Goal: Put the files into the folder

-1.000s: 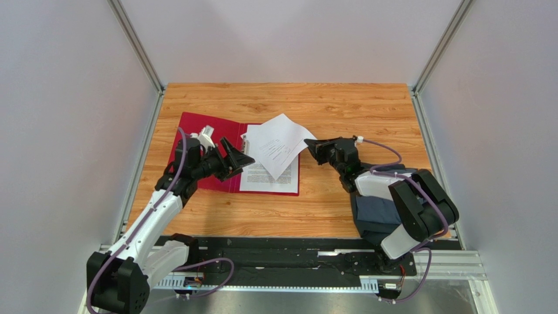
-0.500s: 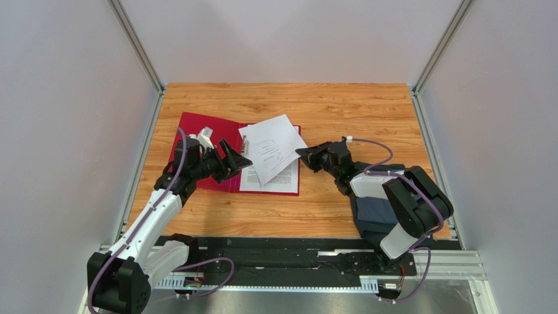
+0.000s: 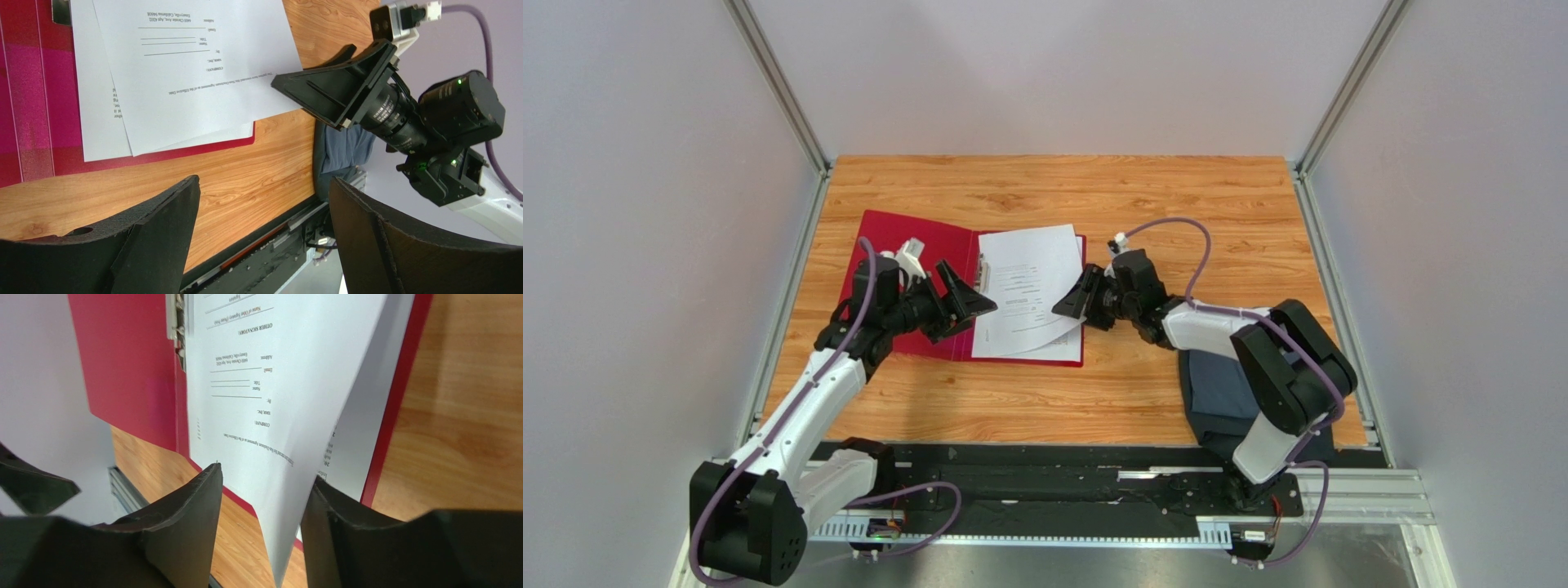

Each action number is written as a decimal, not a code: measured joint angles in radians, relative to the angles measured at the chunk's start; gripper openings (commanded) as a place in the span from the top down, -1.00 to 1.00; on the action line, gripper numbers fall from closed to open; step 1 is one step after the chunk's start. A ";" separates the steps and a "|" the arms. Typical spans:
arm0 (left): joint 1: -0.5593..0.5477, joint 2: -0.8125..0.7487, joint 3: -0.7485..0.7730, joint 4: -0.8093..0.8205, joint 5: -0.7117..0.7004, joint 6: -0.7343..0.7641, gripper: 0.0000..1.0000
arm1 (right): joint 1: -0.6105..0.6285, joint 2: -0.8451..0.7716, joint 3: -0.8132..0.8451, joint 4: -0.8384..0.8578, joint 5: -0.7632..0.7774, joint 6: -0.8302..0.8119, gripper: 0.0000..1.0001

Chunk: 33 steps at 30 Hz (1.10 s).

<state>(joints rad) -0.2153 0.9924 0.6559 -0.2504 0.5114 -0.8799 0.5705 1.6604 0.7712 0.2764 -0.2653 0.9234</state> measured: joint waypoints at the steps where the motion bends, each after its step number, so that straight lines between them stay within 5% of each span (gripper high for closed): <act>1: 0.000 0.001 0.000 0.000 0.002 0.000 -0.70 | 0.001 0.019 0.029 -0.031 -0.016 -0.045 -0.18; 10: 0.001 0.001 0.000 0.000 0.004 0.008 -0.70 | -0.019 0.109 0.151 -0.209 -0.140 -0.293 -0.12; 20: 0.001 0.001 0.000 -0.003 0.003 0.015 -0.70 | -0.081 0.153 0.167 -0.237 -0.259 -0.338 0.69; 33: 0.001 0.013 0.000 -0.002 0.008 0.015 -0.69 | -0.052 0.153 0.107 -0.126 -0.282 -0.177 0.77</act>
<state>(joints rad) -0.2146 1.0054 0.6559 -0.2520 0.5190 -0.8646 0.5182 1.8130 0.8780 0.1509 -0.5468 0.7464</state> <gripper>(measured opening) 0.850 0.134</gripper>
